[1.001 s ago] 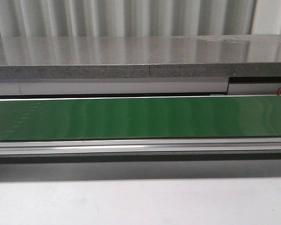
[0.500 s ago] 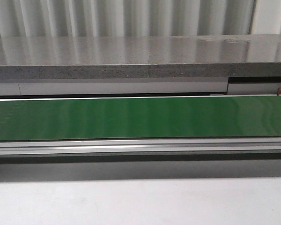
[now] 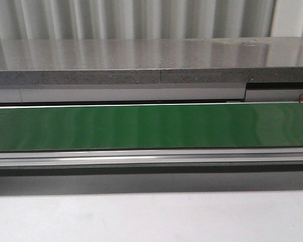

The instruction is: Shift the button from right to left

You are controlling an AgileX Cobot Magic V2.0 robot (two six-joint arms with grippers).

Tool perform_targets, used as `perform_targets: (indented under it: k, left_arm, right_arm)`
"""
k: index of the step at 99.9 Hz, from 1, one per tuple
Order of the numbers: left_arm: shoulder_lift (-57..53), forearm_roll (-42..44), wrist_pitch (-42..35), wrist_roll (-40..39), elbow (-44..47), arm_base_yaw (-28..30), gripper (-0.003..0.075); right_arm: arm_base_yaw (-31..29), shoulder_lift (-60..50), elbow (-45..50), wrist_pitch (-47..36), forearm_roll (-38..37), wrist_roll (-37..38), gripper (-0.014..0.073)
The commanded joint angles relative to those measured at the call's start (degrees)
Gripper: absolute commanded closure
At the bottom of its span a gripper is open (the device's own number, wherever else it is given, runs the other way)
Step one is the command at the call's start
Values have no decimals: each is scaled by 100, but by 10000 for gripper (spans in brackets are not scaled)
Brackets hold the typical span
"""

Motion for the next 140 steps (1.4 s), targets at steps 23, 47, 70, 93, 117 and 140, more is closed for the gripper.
perform_targets:
  k: [23,47,70,93,117,140]
  left_arm:
    - [-193,-42,-469,-45,137,-46,740]
    - [-193,-42,-469,-45,137,-46,740]
    - [-193,-42,-469,-45,137,-46,740]
    - [-193,-42,-469,-45,137,-46,740]
    - [-193,-42,-469,-45,137,-46,740]
    - [-193,-42,-469,-45,137,-46,740]
  right_arm:
    - [-16,344,-194,-603,414,-393,20]
    - [-16,781,-203,-718,442,-400,25]
    - [-16,983,-210,-673,671,-400,281]
    - [-16,822,-947,228,915,-400,335]
    - [3,112,-1345,1244,1361,-394,335]
    - [306,-581,-1085,1434,1573,-349,335]
